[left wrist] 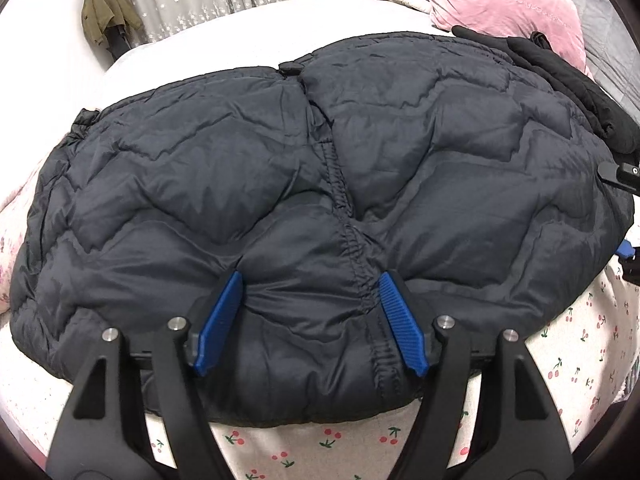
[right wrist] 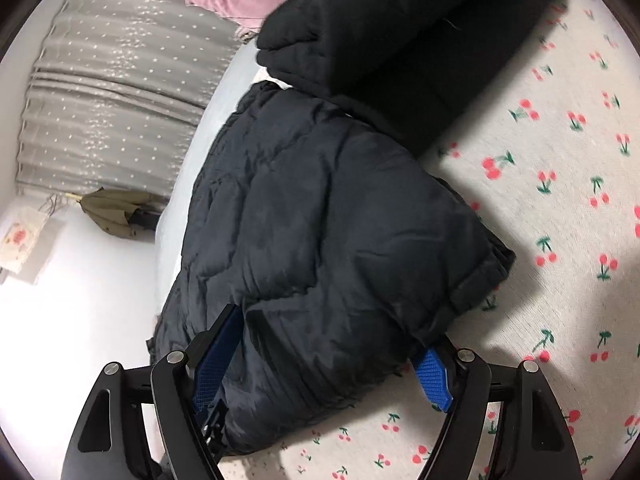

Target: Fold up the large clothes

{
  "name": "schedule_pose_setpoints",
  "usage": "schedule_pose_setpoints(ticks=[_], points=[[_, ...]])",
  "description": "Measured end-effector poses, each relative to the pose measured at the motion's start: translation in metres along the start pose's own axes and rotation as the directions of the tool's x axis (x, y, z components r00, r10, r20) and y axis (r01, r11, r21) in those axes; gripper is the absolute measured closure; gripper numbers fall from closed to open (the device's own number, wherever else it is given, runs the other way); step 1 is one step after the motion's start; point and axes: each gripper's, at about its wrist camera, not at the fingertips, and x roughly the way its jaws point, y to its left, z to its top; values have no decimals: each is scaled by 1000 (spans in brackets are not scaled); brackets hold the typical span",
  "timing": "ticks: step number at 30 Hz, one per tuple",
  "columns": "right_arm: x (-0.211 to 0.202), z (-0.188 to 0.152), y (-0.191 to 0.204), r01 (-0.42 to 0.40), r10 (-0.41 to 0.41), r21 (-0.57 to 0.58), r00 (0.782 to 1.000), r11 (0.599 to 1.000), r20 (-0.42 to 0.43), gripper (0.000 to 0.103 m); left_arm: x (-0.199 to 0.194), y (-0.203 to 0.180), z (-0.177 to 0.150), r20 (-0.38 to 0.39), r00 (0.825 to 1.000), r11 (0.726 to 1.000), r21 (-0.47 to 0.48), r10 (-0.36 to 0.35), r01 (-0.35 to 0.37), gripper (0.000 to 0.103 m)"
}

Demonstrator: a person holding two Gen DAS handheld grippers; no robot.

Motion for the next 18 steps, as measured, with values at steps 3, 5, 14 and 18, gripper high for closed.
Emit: schedule_pose_setpoints(ticks=[3,5,14,18], points=[[-6,-3,8,23,-21,-52,999,998,49,44,1,1,0,1,1000,1000,8,0,0,31],[-13,-5,18,41,-32,-95,995,995,99,64,2,2,0,1,1000,1000,9,-1,1,31],[-45,-30,72,61,42,-349,959,935,280,87,2,-4,-4,9,1000,999,34,-1,1,31],[-53,-47,102,79,101,-481,936,873,337,89,0,-5,-7,13,1000,1000,29,-6,5,31]])
